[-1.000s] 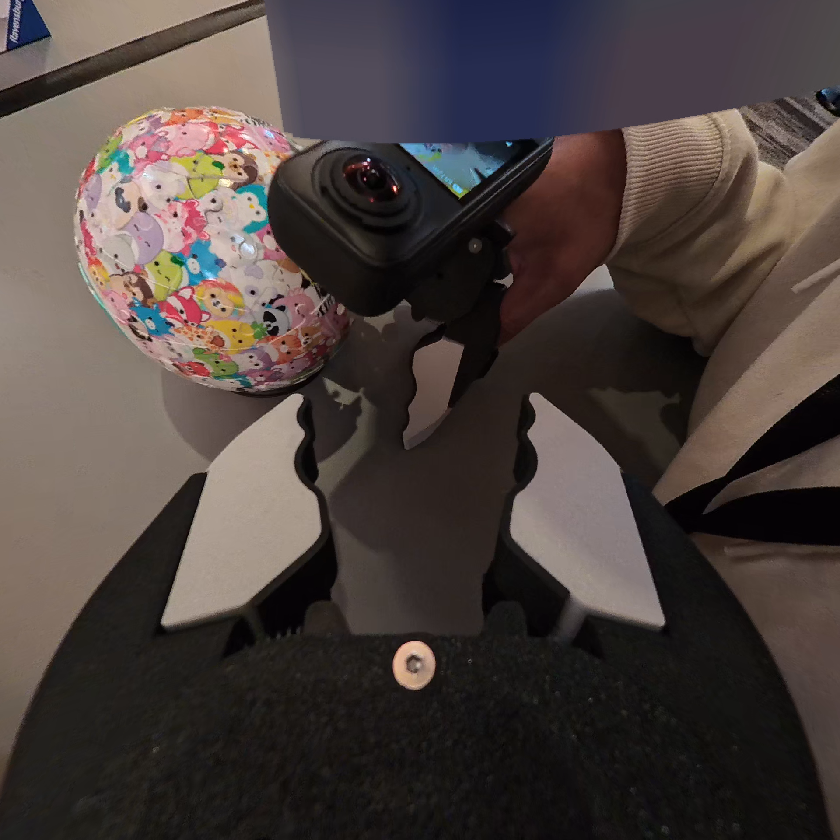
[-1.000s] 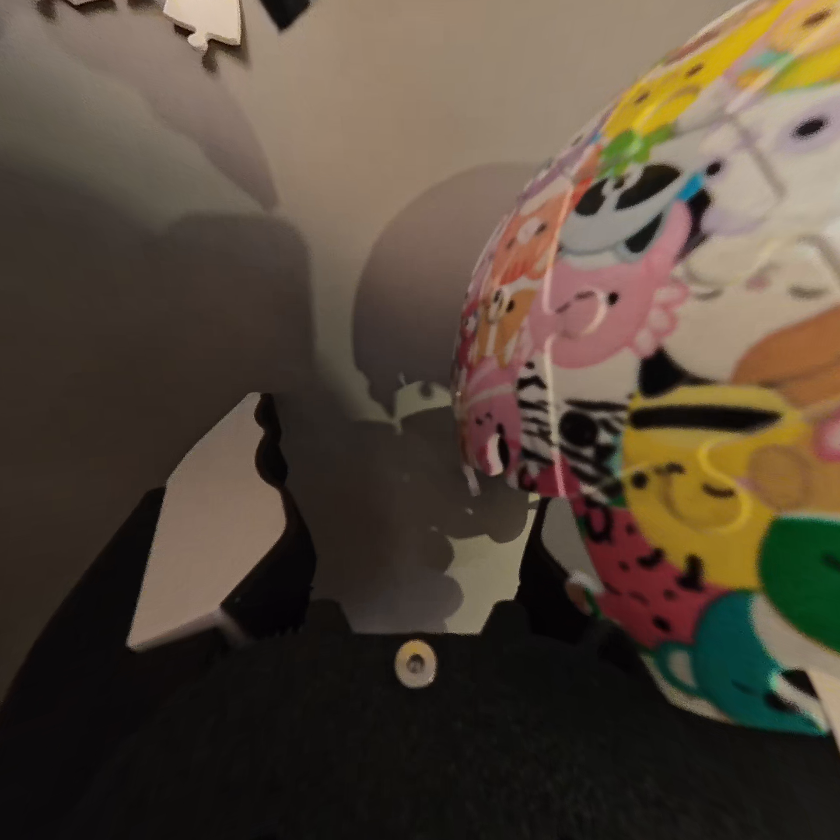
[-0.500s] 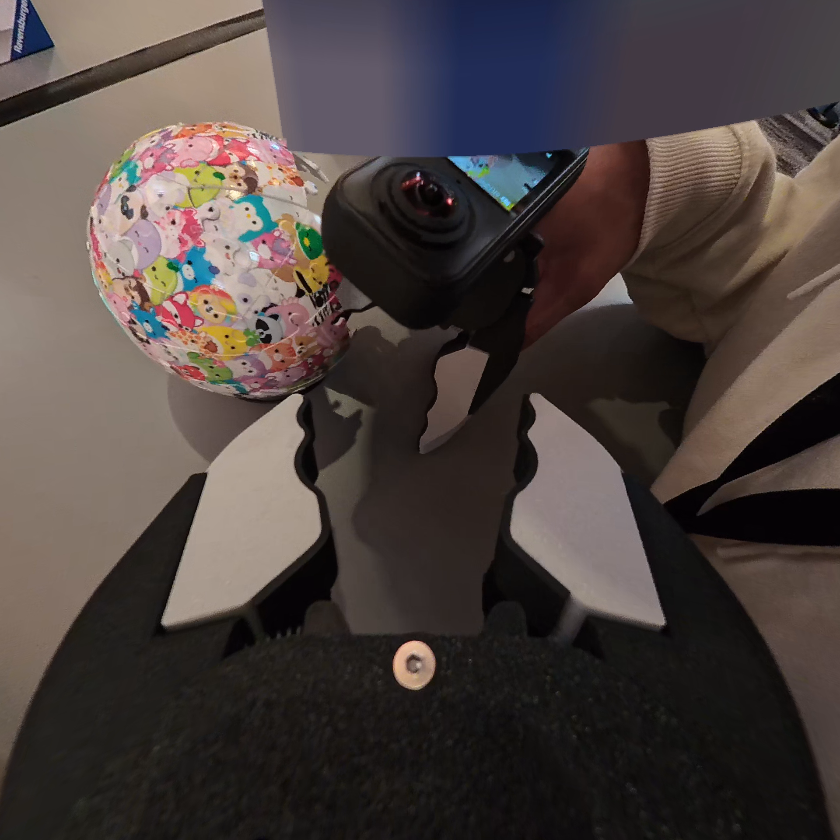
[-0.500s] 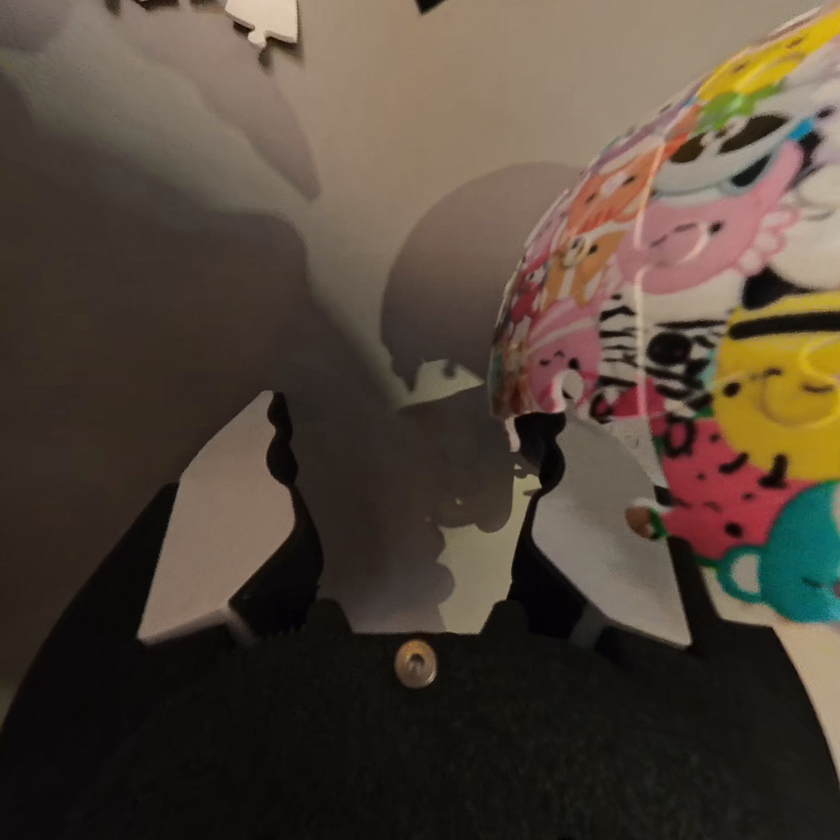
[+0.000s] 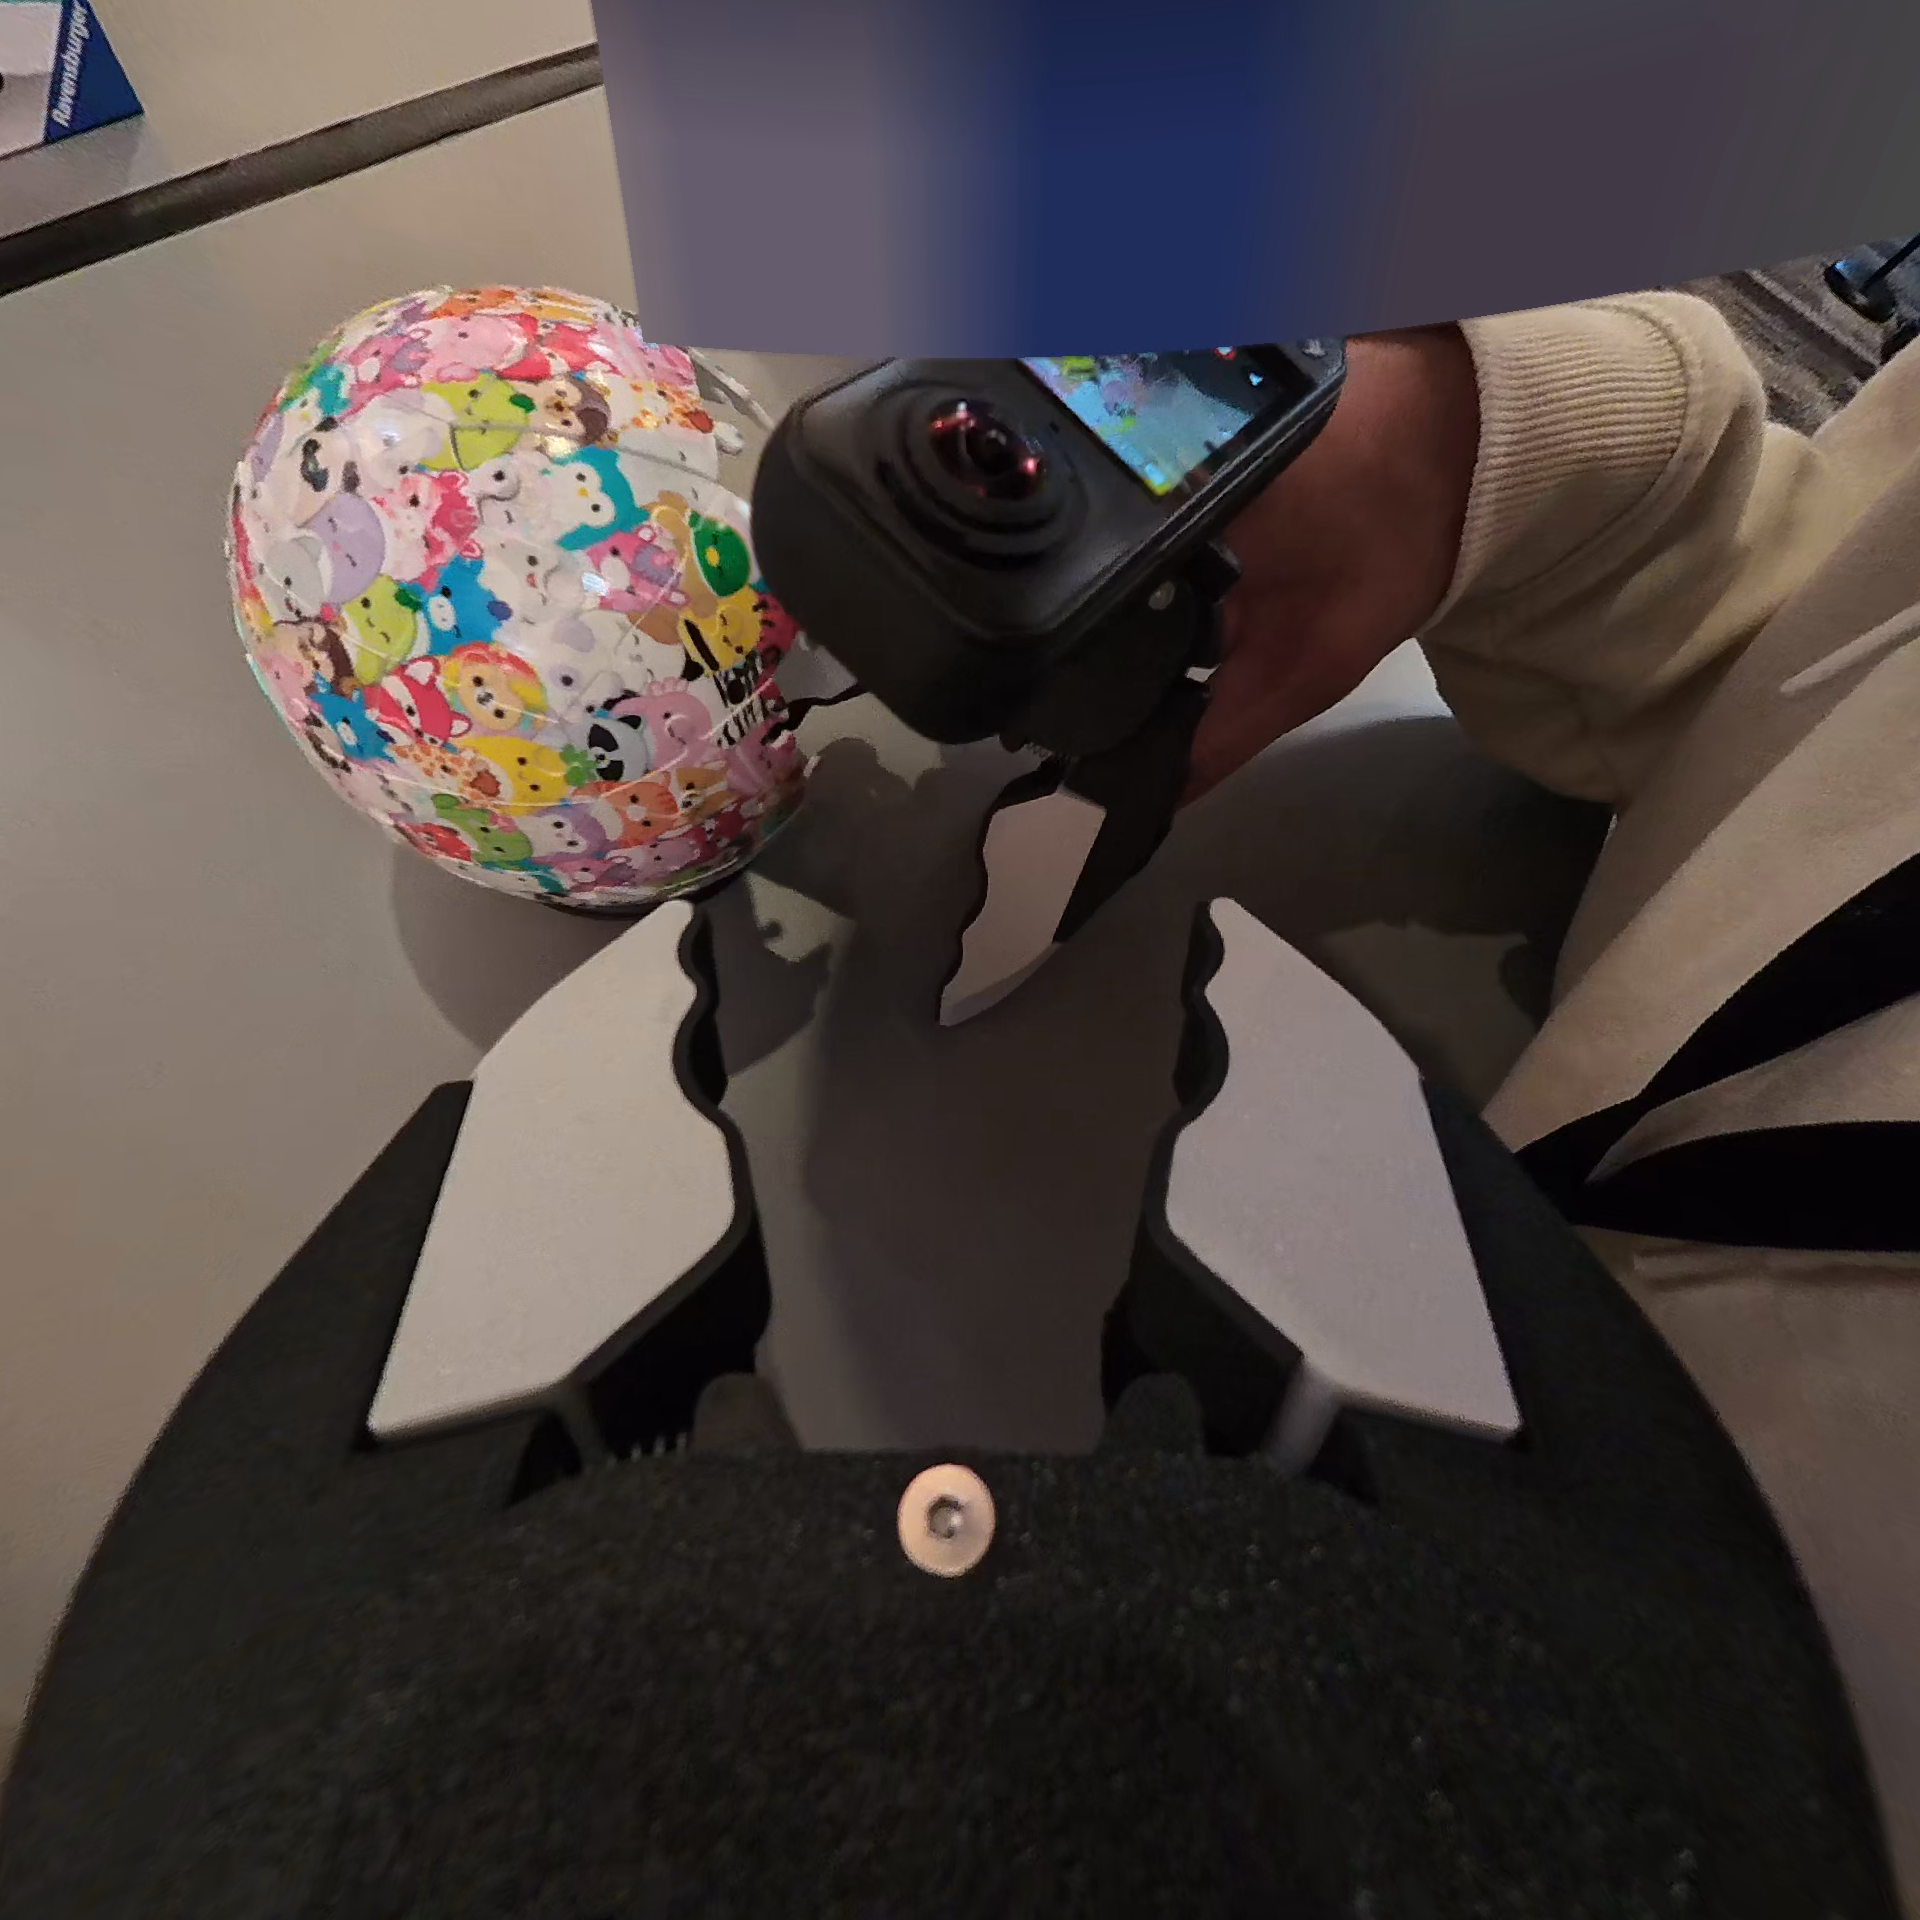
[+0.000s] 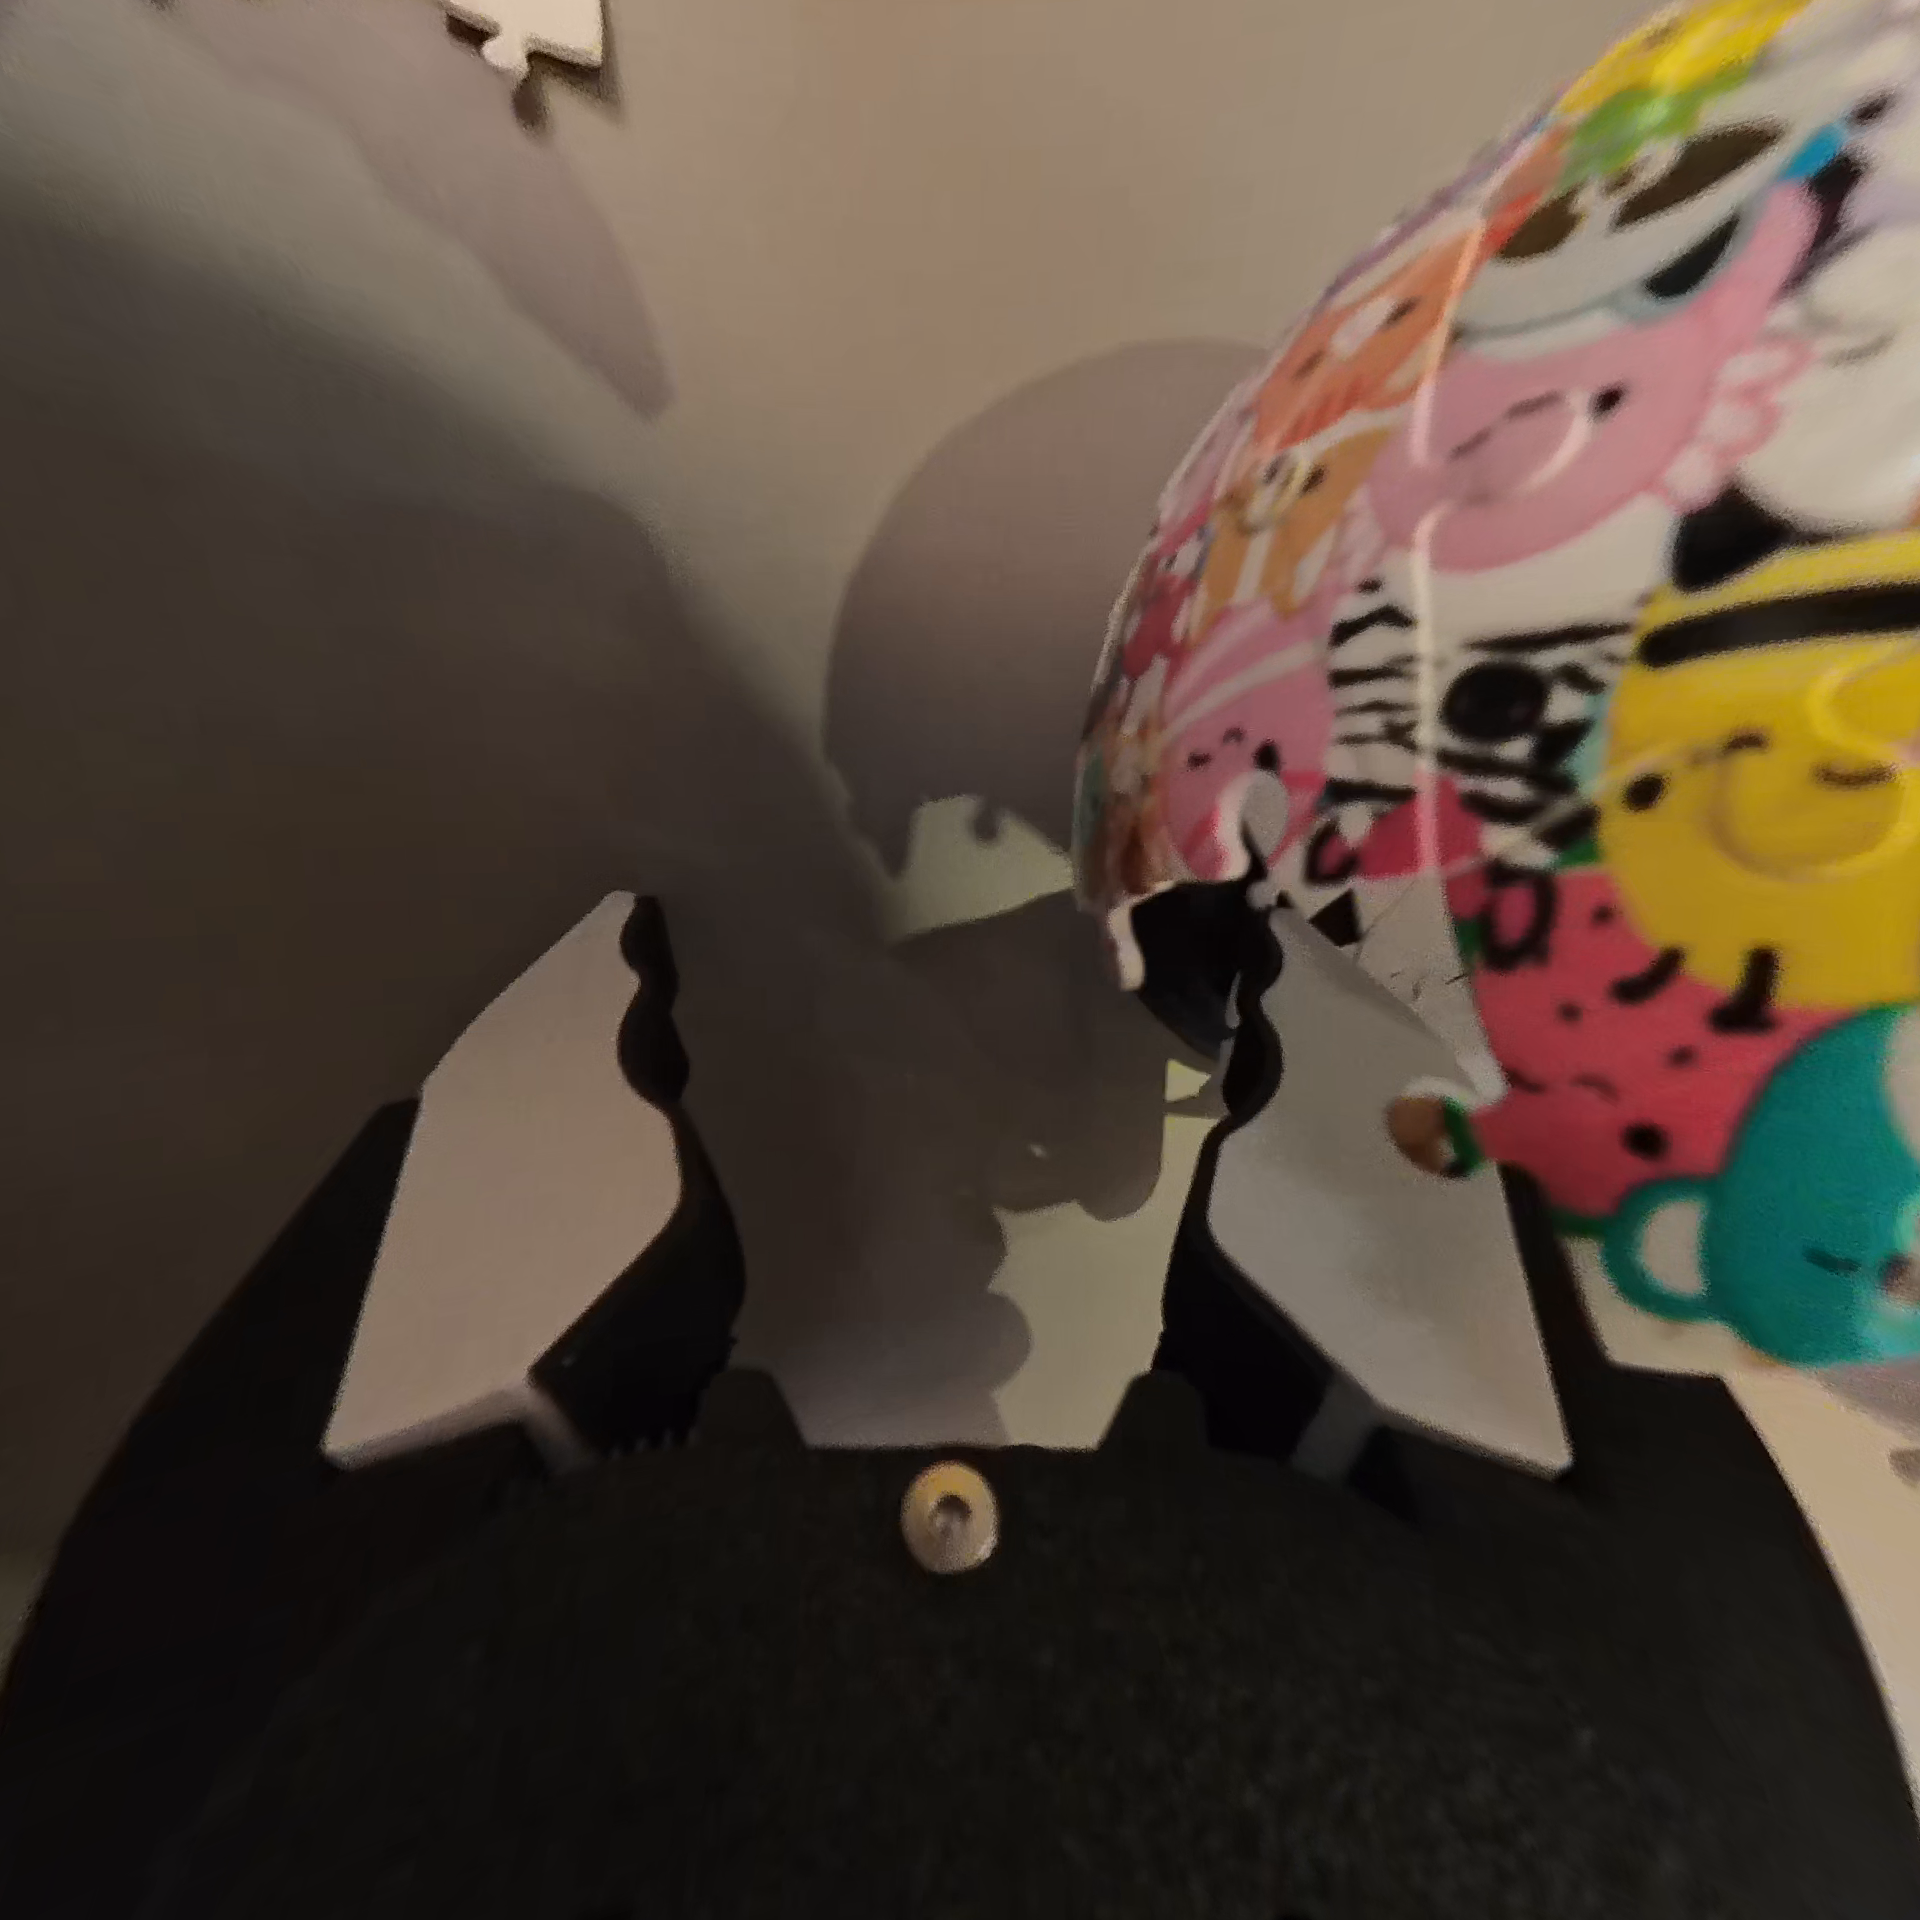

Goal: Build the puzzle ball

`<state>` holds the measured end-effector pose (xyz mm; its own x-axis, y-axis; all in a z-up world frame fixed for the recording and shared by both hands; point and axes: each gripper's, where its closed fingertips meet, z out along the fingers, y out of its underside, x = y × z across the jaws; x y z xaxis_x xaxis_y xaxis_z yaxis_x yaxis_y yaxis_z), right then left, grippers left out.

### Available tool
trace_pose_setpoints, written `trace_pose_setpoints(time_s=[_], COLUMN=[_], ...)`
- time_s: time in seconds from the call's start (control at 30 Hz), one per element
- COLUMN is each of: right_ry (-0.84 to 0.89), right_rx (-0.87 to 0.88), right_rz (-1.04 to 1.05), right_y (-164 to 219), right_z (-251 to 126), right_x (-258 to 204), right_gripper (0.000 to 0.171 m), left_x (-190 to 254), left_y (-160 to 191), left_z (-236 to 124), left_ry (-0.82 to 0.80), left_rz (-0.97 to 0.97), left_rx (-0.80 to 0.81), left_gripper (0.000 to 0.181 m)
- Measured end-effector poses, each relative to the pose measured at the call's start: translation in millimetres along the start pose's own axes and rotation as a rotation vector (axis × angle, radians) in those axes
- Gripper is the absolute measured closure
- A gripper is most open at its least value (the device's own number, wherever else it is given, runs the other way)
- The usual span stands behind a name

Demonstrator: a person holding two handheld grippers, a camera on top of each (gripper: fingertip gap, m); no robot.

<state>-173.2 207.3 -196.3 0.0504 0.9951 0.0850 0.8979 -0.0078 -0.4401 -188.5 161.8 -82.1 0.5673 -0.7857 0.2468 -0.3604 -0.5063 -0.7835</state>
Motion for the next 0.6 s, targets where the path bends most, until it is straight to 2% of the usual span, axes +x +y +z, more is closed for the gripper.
trace_pose_setpoints(time_s=[0.17, 0.3, 0.37, 0.4, 0.43, 0.5, 0.6], right_ry=[0.062, 0.02, 0.005, 0.003, 0.005, -0.002, 0.001], right_rx=[0.014, 0.006, 0.0, 0.0, -0.003, 0.003, 0.034], right_rz=[-0.015, 0.01, 0.02, 0.012, 0.004, -0.002, -0.01], right_y=[-4.6, -6.1, -5.5, -5.1, -4.6, -5.4, -10.6], right_z=[-0.1, 3.7, 4.3, 4.1, 3.3, 1.0, -4.9], right_x=[10.1, 6.2, 3.8, 2.1, 1.0, -2.7, -5.4], right_gripper=[0.07, 0.074, 0.072, 0.066, 0.075, 0.074, 0.081], left_x=[1.1, 0.5, -0.3, -0.6, -0.7, -0.6, 0.2], left_y=[0.6, 0.3, 0.1, -0.1, -0.2, -0.1, 0.6], left_z=[0.3, -1.1, -2.4, -3.0, -3.5, -3.9, -3.4], left_ry=[0.003, 0.002, 0.0, -0.001, 0.0, 0.002, 0.006], left_rz=[0.001, 0.002, -0.001, -0.002, -0.004, -0.005, -0.003], left_rx=[0.002, 0.003, 0.005, 0.007, 0.01, 0.011, 0.011], left_gripper=[0.096, 0.096, 0.096, 0.096, 0.096, 0.096, 0.096])
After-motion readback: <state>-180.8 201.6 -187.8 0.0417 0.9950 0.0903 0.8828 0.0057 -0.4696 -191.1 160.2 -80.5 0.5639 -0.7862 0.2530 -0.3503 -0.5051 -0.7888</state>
